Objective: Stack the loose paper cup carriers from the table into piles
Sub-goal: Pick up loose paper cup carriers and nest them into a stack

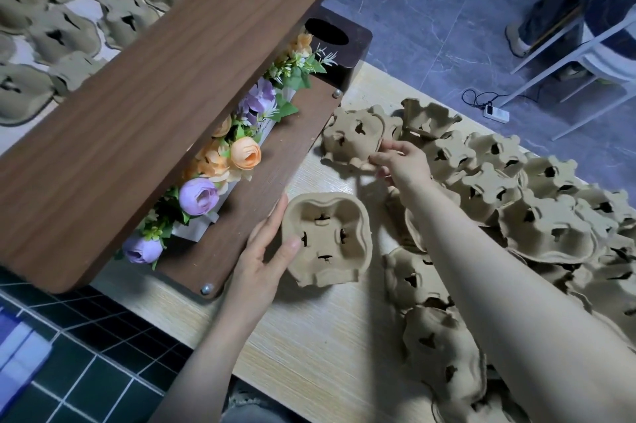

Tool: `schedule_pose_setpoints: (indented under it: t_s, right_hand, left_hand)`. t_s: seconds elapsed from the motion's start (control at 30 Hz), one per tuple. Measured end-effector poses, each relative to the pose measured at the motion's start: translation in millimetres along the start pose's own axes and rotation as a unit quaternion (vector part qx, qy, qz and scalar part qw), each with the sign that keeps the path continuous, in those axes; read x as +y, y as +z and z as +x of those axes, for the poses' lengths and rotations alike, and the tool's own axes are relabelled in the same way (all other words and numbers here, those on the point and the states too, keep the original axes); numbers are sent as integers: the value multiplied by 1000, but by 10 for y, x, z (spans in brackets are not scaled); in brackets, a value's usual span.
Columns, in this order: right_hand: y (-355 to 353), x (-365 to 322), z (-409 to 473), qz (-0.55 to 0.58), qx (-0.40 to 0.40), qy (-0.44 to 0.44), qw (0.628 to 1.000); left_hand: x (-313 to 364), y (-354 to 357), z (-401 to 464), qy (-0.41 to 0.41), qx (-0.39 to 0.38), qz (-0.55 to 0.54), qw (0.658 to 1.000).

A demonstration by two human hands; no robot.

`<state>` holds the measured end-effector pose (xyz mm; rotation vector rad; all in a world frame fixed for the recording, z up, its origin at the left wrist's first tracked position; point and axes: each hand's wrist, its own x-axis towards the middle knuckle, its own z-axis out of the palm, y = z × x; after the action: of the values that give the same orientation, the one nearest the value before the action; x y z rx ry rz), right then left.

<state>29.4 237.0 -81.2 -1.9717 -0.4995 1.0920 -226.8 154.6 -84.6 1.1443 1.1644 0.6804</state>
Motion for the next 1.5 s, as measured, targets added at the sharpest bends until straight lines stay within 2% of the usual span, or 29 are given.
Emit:
schedule_pose_setpoints:
  t_s: [0.2,0.33,0.43,0.63,0.8,0.97,1.1,1.3,1.4,1.5]
  right_hand:
    - [23,-59,-199,72,-5,8,997]
    - [-82,-76,-396,101,18,-37,994]
    - [-197,-80,-628,125,27,-102,987]
    - [-380,-48,-1242,73,42,-255,963]
    - [-255,167,-1636,4,10,-336,942]
    - [-124,396,-1786,-203,-5,-485,850]
    - [-47,534,-1839,-253,-6,-492,833]
    - [-73,503,-1857,-239,-9,-477,846]
    - [-167,358,-1827,-184,57,-468,862]
    - [-282,226,-1693,-165,129,-400,892]
  left_hand:
    - [-2,-8,-1,-3,6,3,1000]
    - [13,35,-37,23,-5,34,999]
    - [3,78,-53,61,-10,31,998]
    - [27,81,-42,50,-21,-7,998]
    - [114,85,-69,44,-17,-47,998]
    - [175,118,-60,-3,24,-109,994]
    - [226,168,-23,-4,62,-95,994]
    - [271,236,8,-15,76,-79,994]
    - [270,217,15,-13,79,-83,993]
    - [257,190,25,-21,75,-83,993]
